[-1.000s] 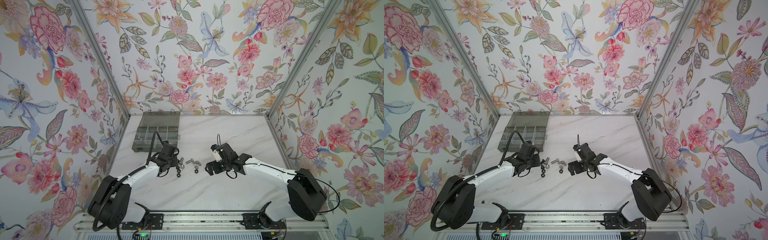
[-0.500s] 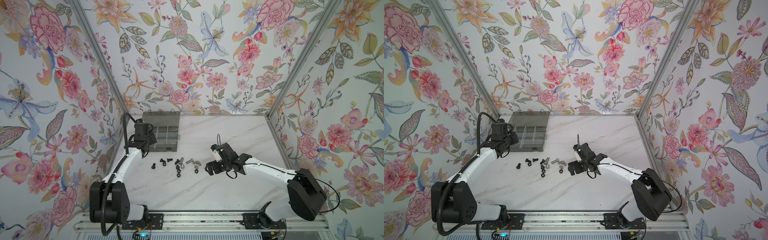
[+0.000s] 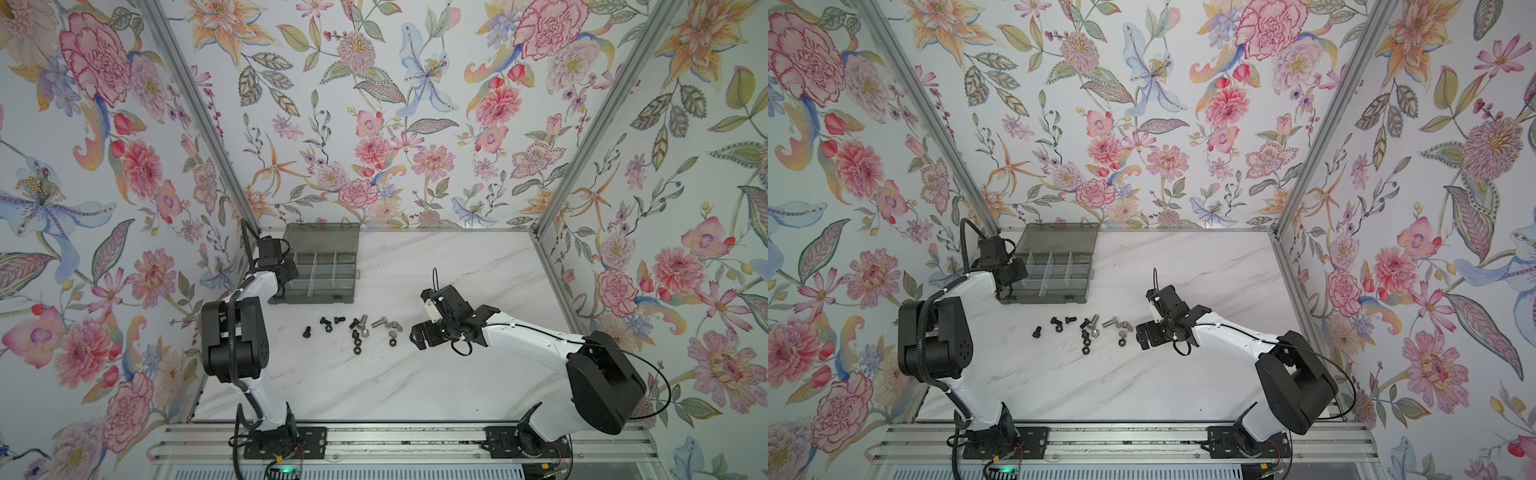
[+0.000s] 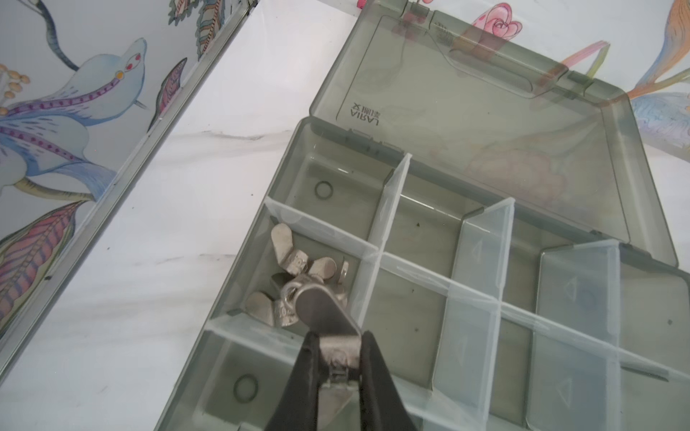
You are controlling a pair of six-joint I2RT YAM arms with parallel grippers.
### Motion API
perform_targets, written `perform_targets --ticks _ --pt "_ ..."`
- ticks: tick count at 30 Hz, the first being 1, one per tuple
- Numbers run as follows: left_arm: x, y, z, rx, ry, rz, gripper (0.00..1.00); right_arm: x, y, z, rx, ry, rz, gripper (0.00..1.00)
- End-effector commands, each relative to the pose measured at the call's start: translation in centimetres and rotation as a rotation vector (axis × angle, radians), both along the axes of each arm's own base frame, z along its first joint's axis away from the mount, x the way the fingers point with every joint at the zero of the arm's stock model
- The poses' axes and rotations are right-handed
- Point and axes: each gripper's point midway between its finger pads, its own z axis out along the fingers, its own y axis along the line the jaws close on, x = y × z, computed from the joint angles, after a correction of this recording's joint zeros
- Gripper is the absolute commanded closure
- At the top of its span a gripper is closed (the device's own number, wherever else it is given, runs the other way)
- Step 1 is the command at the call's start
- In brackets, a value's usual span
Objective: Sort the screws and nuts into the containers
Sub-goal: 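Lift the wing nut and carry it with the left gripper to the box, then lower the left gripper into the compartment and open it to release the wing nut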
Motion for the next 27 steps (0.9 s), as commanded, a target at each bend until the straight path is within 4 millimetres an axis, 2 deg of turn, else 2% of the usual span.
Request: perform_targets --ticks 1,7,11,18,27 --pt "2.4 0.7 1.8 0.008 -0.076 -0.021 1.00 0.4 0.2 0.2 -0.003 0.004 0.006 0.01" --pt "3.3 1.0 1.4 0.012 -0.081 -0.019 1.00 0.7 0.1 0.0 -0.003 0.011 0.001 0.01" --pt "3.6 1.3 0.4 0.004 -0.063 -0.020 1.00 0.7 0.1 -0.2 -0.005 0.016 0.001 0.01" --pt "3.3 1.4 -1.0 0.007 -0.024 -0.020 1.00 0.7 0.0 -0.2 -0.004 0.018 0.000 0.01" --pt "2.6 1.5 -1.7 0.002 -0.005 -0.014 0.75 0.6 0.0 -0.2 -0.002 0.020 -0.002 0.01"
